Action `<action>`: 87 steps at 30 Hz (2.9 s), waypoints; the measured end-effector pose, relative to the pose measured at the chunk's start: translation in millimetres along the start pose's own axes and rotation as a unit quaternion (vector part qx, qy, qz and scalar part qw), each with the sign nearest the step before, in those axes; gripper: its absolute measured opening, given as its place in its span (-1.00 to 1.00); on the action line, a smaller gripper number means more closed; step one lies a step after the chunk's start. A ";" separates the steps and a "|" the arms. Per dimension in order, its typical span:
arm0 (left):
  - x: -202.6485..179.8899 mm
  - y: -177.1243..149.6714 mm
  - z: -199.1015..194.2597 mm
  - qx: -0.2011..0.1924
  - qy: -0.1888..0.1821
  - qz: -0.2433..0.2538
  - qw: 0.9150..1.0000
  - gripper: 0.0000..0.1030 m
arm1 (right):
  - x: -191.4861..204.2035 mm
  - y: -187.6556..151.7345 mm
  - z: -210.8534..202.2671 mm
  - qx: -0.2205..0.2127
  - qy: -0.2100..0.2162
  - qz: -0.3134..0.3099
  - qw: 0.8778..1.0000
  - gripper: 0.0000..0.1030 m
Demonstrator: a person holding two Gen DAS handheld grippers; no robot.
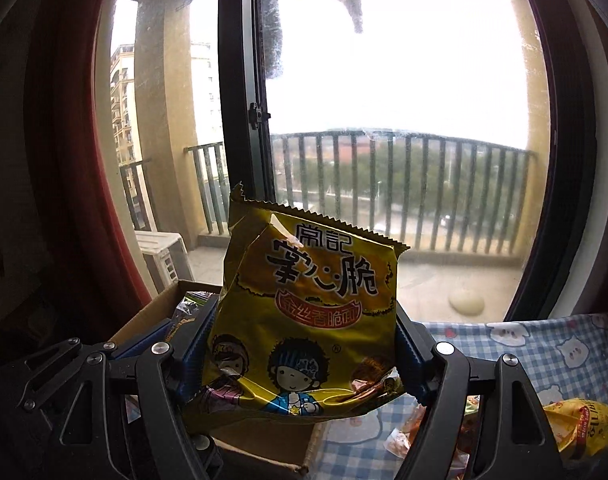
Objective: Organize snacks
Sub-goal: 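Open the left tool dropping the jelly cup into the box while the right tool releases the bag, then withdraw both open tools from the box back over the table, then move the right tool down onto the long white-and-red sachet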
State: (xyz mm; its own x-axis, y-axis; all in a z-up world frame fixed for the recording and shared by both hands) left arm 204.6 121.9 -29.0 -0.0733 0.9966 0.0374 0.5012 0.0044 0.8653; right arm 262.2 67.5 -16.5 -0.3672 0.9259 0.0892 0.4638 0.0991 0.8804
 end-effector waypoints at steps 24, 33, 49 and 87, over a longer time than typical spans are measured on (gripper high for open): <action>19.5 -9.8 23.9 0.079 -0.002 -0.029 0.996 0.65 | 16.8 -19.5 51.1 0.110 0.024 0.010 0.994 0.97; 44.6 -9.6 32.2 0.084 0.036 -0.064 0.994 0.69 | 37.3 -11.5 46.3 0.070 0.044 -0.012 0.997 0.97; 56.0 -14.7 49.4 0.093 0.027 -0.053 0.994 0.69 | 51.5 -13.3 75.7 0.080 0.038 -0.042 0.995 1.00; -116.3 -81.8 -75.9 0.061 -0.068 0.010 0.996 0.67 | -74.1 -87.7 -129.0 0.052 -0.080 -0.034 0.995 1.00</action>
State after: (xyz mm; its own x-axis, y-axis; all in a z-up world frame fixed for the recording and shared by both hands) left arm 106.7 -0.6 -66.1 0.0513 0.9984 -0.0222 0.6027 -0.0132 0.7978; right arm 144.7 -56.9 -40.2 -0.2711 0.9611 -0.0524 0.5258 0.1935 0.8283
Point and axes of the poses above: each gripper's, at about its wrist camera, not at the fingertips, and z roughly the way its jaws point, x to its left, y to its top, the point moved 5 cm from there along z, roughly the way its jaws point, and after that the axes turned 2 degrees about y, right-handed, at the moved point
